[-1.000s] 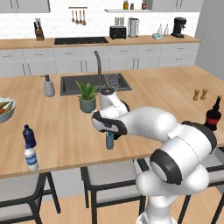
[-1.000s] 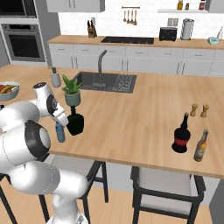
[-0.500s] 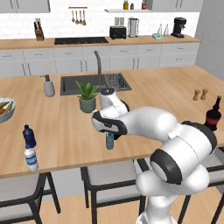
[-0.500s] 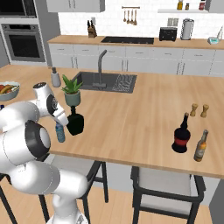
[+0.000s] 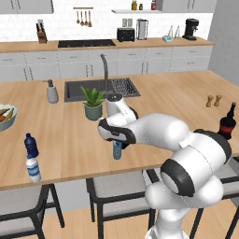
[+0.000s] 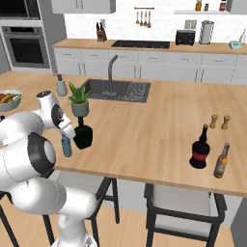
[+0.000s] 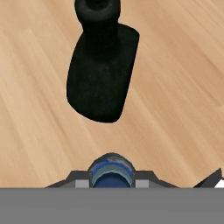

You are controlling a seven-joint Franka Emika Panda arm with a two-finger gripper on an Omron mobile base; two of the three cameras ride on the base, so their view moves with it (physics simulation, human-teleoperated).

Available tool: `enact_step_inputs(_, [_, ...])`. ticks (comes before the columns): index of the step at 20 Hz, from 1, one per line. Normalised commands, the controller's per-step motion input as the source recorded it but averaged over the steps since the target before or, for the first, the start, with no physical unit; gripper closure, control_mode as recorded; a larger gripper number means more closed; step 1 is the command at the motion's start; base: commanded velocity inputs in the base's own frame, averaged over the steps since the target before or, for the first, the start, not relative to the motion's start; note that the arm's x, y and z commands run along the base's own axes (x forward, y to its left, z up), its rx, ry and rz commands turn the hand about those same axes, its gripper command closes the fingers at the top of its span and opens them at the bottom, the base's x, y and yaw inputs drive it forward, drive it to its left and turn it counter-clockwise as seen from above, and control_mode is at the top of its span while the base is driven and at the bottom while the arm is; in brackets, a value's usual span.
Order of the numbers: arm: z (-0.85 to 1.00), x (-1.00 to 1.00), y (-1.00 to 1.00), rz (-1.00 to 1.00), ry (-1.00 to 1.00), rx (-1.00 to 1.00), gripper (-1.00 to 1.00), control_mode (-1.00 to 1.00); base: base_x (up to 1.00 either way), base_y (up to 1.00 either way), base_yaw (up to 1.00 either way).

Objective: Move the plastic bottles in the middle to the plastics group, and the glass bottles in the middle to the glass group.

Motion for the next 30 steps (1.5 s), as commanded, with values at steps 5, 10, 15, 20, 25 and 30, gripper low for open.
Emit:
enact_step_inputs(5, [0.26, -0.01, 0.13, 0.02, -0.02, 0.00, 1.00, -1.00, 0.00, 0.00, 0.00])
enact_step_inputs(10, [0.45, -0.06, 0.72, 0.08, 0.00, 0.00, 1.00, -1.00, 0.00, 0.00, 0.00])
enact_step_inputs(15, [0.27, -0.07, 0.95, 0.16, 0.05, 0.00, 1.00, -1.00, 0.00, 0.00, 0.00])
enact_step_inputs(20, [0.03, -0.03, 0.91, 0.31, 0.12, 0.00, 1.00, -1.00, 0.00, 0.00, 0.00])
enact_step_inputs(25, [0.00, 0.00, 0.57, 0.48, 0.06, 0.00, 1.00, -1.00, 0.00, 0.00, 0.00])
enact_step_inputs(30, [-0.04, 0.00, 0.37, 0.54, -0.02, 0.00, 1.00, -1.00, 0.00, 0.00, 0.00])
